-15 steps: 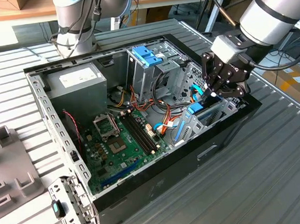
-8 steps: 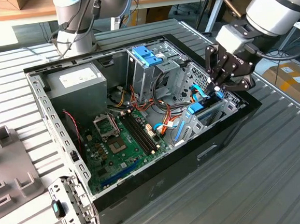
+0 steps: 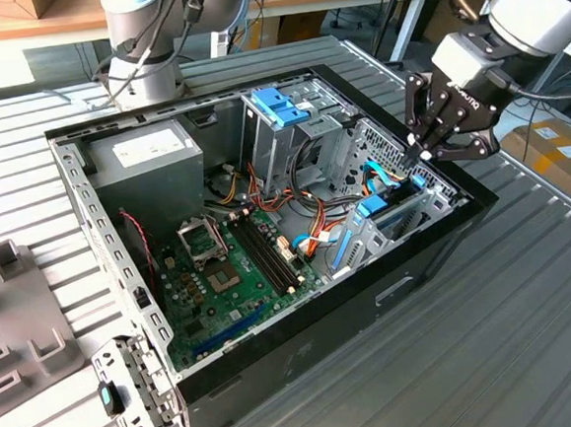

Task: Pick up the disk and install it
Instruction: 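Insert the second disk wire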

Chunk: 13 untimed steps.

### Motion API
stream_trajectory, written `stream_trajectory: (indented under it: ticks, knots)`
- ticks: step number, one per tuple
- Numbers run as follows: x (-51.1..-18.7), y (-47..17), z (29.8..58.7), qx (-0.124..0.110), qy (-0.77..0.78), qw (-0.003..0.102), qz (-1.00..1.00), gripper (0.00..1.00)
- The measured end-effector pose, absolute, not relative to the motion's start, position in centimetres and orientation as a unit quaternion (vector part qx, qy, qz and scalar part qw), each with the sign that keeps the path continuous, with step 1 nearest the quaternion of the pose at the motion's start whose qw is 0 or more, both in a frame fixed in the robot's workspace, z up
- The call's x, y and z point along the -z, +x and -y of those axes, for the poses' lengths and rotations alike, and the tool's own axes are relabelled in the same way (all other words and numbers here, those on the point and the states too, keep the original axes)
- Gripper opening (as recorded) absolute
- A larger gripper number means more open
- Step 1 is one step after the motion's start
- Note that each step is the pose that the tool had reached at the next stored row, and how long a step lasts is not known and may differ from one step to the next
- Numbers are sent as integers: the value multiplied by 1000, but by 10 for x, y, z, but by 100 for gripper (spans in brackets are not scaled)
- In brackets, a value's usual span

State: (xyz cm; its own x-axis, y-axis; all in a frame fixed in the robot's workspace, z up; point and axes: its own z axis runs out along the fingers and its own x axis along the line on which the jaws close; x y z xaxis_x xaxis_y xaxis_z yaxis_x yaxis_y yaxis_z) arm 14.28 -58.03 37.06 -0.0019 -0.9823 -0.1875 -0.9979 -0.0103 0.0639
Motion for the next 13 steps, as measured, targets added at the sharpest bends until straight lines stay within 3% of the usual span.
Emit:
stream_trajectory:
  ticks: [13]
  knots:
    - [-377, 165, 580, -97, -705, 50, -701, 11]
